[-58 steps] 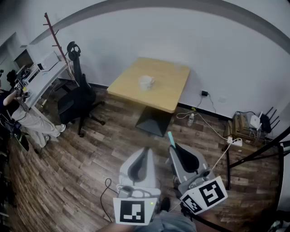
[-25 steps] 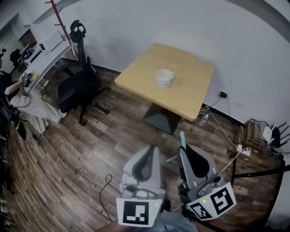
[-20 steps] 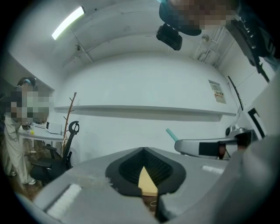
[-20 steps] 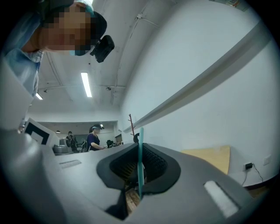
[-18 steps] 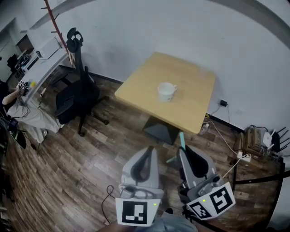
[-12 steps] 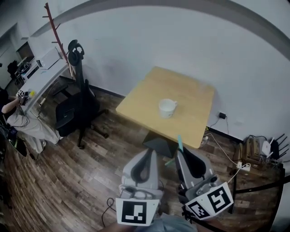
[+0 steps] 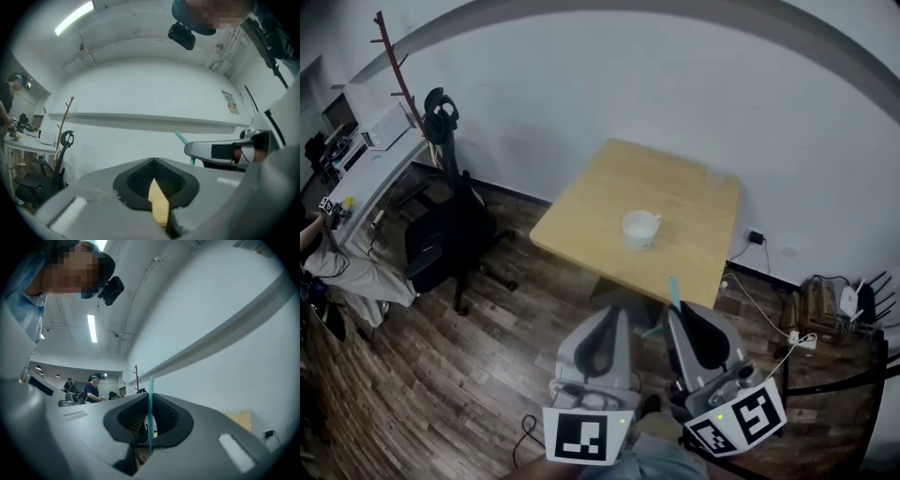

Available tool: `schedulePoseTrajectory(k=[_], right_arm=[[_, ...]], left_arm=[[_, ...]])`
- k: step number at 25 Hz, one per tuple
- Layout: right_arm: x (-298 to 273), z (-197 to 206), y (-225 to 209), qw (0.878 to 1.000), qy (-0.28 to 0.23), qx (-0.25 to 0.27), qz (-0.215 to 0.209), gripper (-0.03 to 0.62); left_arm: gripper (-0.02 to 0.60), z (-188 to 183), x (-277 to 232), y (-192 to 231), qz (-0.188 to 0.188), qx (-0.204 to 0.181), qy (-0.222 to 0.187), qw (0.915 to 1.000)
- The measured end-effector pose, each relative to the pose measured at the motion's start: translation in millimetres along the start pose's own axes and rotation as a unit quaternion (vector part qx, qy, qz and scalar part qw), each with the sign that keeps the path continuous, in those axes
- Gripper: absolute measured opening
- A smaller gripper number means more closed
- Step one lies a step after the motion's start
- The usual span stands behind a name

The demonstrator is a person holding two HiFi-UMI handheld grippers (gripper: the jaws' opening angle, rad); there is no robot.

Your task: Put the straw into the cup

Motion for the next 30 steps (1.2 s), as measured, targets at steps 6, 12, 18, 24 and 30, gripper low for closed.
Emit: schedulePoseTrajectory(k=[6, 12, 18, 24, 30], right_arm=[[-5.8, 26.1, -33.0, 0.999, 0.027, -0.019, 0.023, 0.035], [-32.2, 42.6, -75.7, 0.998, 0.04, -0.035, 0.02, 0.035], [-71.8, 42.6, -119.0, 0.998, 0.044, -0.053, 0.0, 0.035], [-100.2, 30.3, -147.9, 0.998, 0.034, -0.055, -0.016, 0.035], [-124.0, 12.6, -176.2, 0.998, 0.018, -0.051, -0.028, 0.035]], left_arm=[[0.017, 37.6, -25.3, -3.2, 0.007, 0.006, 0.049, 0.9988], [0.017, 60.1, -72.5, -0.2, 0.002, 0.003, 0.073, 0.9973], [0.017, 62.5, -124.9, 7.6, -0.014, -0.004, 0.081, 0.9966], [0.017, 51.7, -163.5, 11.5, -0.024, -0.015, 0.069, 0.9972], [0.017, 39.3, -200.0, 15.9, -0.035, -0.011, 0.053, 0.9979]])
Point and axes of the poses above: the fingertips, and each gripper's own axes: x backward along the fingers, y to its left, z out of its underside, the point moved 2 cm from there along x, backward along the fingers, and after that the axes turned 2 degrees about -x, right-handed, at the moved point
